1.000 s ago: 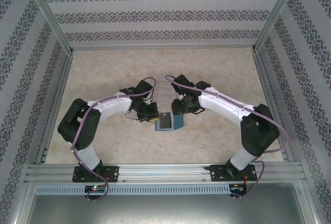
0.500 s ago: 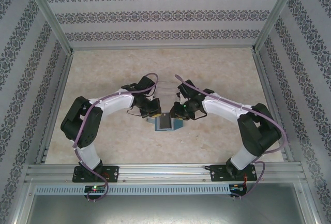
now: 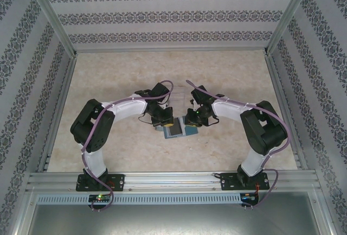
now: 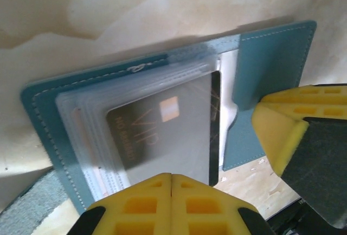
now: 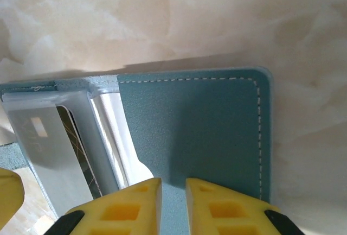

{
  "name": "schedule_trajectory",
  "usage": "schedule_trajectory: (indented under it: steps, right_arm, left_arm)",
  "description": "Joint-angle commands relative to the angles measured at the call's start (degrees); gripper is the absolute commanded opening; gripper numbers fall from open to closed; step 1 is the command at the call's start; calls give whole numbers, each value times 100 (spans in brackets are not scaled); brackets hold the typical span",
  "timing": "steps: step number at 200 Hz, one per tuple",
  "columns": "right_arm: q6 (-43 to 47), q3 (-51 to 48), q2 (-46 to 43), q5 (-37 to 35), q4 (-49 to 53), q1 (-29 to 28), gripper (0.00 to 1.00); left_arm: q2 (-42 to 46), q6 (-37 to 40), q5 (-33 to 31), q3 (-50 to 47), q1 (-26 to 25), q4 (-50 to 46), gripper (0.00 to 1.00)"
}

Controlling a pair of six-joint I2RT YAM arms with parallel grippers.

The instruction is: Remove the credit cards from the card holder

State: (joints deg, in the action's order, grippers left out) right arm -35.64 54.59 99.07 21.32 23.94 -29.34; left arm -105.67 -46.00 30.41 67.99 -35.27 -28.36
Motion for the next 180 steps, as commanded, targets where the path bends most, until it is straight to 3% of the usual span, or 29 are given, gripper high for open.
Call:
schedule_trajectory:
  steps: [1,59,180]
  right_arm:
    - [139,-18,114,-129,-4,56,21]
    - [96,-44,-142,-98,109,45,25]
    - [-116,-288,-318,719,-555,69,29]
  left_arm:
    - [-129,108,-75,286,-175,-299,5]
    - [-293,143,-34,309,-399,-307,5]
    - [-265,501,-872,167,-433,-930,4]
